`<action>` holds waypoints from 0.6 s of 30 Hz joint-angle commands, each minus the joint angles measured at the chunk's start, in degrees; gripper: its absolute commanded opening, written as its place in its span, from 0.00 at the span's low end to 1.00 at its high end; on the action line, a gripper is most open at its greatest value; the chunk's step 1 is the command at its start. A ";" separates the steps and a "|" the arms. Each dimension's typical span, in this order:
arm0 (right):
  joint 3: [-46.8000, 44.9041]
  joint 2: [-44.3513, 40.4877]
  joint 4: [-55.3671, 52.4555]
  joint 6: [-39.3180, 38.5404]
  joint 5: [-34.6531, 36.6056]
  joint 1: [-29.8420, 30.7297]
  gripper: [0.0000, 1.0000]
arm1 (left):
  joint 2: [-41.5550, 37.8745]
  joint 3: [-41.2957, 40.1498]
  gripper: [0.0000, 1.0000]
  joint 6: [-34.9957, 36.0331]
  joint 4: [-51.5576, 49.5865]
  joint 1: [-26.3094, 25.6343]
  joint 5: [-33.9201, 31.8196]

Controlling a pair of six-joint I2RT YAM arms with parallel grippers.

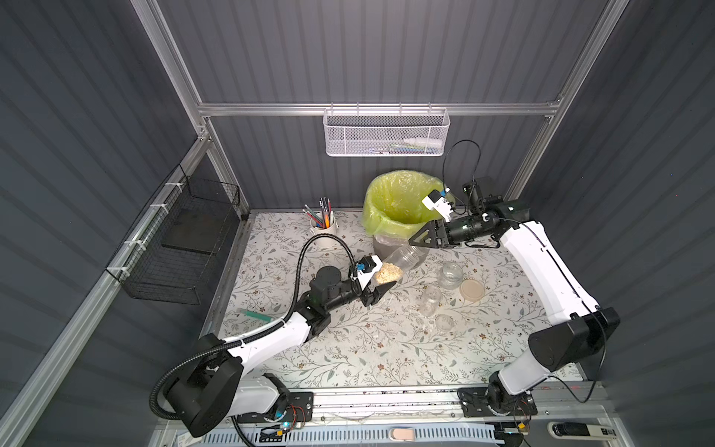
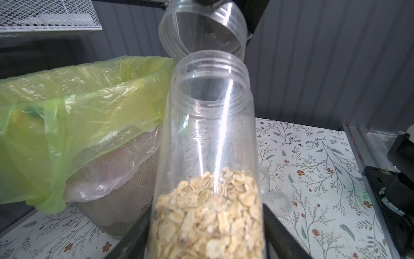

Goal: Empty expired oatmeal from jars
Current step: Open the lid of the jar, then place the lid at the center of the board.

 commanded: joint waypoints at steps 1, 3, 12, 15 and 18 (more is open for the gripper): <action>-1.36 -1.56 -1.34 -2.17 1.69 0.30 0.23 | -1.68 -1.20 0.00 -0.18 2.66 -0.01 0.13; -3.40 -3.62 -0.70 -1.67 2.89 0.32 0.24 | -2.80 -1.57 0.00 0.49 1.26 -0.01 -1.29; -8.34 -8.72 -4.70 -0.70 11.93 2.95 0.25 | -11.41 -6.78 0.00 -0.26 -1.84 0.20 -10.46; -9.07 -8.94 -7.19 0.95 17.25 6.30 0.27 | -14.86 -8.67 0.00 -1.55 -2.94 0.16 -13.72; -11.99 -10.31 -6.58 3.68 22.05 9.64 0.27 | -18.54 -10.54 0.00 -3.22 -4.00 0.18 -16.77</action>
